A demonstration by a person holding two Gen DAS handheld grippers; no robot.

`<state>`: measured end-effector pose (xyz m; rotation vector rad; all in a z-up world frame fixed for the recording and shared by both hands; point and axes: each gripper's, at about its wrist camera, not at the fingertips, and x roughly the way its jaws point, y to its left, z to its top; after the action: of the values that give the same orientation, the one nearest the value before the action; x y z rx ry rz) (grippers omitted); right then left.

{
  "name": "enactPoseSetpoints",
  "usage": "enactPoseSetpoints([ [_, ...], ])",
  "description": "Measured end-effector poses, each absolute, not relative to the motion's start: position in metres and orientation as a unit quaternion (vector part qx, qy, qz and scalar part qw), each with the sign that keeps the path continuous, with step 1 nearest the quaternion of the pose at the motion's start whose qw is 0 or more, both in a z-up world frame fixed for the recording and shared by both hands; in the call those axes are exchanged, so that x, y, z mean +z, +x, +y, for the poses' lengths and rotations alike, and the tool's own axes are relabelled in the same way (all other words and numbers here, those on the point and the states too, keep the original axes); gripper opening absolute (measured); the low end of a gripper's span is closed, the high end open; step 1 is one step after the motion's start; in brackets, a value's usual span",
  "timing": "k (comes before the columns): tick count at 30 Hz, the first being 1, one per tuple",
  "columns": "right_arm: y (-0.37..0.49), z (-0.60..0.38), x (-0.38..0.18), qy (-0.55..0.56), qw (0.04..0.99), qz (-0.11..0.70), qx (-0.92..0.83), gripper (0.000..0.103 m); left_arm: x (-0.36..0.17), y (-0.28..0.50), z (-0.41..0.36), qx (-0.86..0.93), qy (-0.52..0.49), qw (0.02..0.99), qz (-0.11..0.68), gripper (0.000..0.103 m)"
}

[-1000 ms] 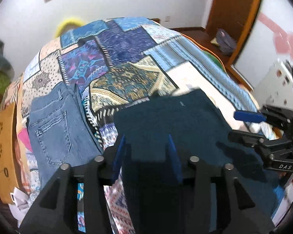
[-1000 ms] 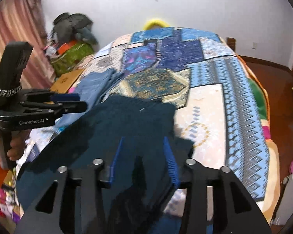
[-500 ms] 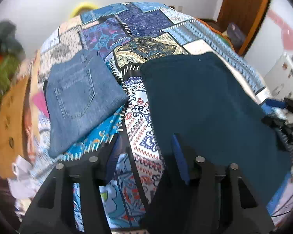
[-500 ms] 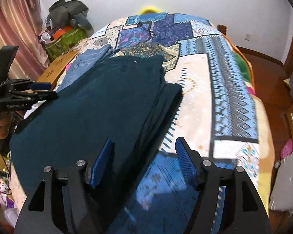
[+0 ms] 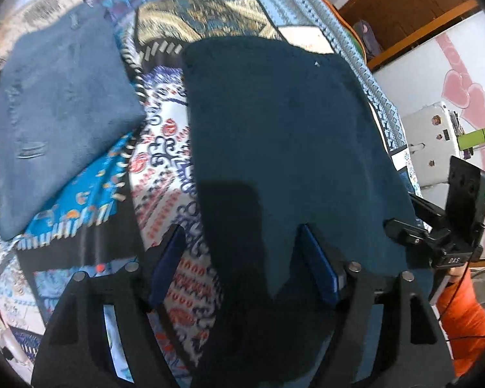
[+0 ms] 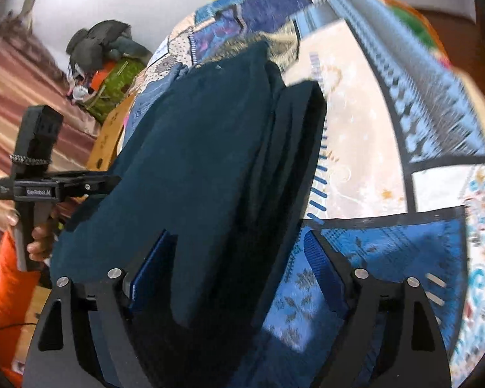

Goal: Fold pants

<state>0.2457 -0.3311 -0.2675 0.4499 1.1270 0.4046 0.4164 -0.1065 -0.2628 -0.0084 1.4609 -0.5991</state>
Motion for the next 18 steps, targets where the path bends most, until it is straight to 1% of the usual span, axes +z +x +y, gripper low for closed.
enactPoseSetpoints([
  [1,0.247,-0.330,-0.268,0.209,0.801,0.527,0.192,0.082,-0.267,0.421,-0.110,-0.272,-0.006,0.697,0.663,0.080],
  [4,0.258,-0.324,-0.272,0.202,0.797,0.531,0.207,0.083,-0.273,0.429,-0.118,-0.281,-0.005,0.689,0.668,0.085],
  [6,0.264,-0.320,-0.275,0.205,0.789,0.536,0.218,0.083,-0.276,0.434,-0.123,-0.284,-0.007,0.686,0.669,0.086],
  [8,0.270,-0.316,-0.276,0.206,0.782,0.543,0.227,0.080,-0.280,0.436,-0.128,-0.285,-0.008,0.690,0.666,0.086],
  [9,0.271,-0.315,-0.276,0.207,0.778,0.546,0.230,0.078,-0.280,0.435,-0.129,-0.286,-0.009,0.693,0.662,0.083],
  [10,0.273,-0.314,-0.277,0.211,0.774,0.549,0.234,0.071,-0.279,0.432,-0.132,-0.296,-0.015,0.696,0.653,0.068],
  [11,0.274,-0.315,-0.278,0.215,0.770,0.552,0.237,0.062,-0.279,0.432,-0.133,-0.306,-0.018,0.695,0.651,0.060],
  [12,0.276,-0.314,-0.278,0.216,0.767,0.555,0.238,0.057,-0.278,0.428,-0.137,-0.313,-0.020,0.694,0.648,0.054],
  [14,0.277,-0.312,-0.275,0.202,0.767,0.560,0.240,0.044,-0.277,0.424,-0.138,-0.313,-0.017,0.701,0.640,0.050],
  [16,0.274,-0.308,-0.267,0.186,0.773,0.558,0.238,0.038,-0.274,0.419,-0.135,-0.316,-0.025,0.703,0.636,0.044],
  [18,0.270,-0.304,-0.259,0.161,0.781,0.553,0.240,0.035,-0.268,0.414,-0.131,-0.321,-0.038,0.705,0.632,0.038],
])
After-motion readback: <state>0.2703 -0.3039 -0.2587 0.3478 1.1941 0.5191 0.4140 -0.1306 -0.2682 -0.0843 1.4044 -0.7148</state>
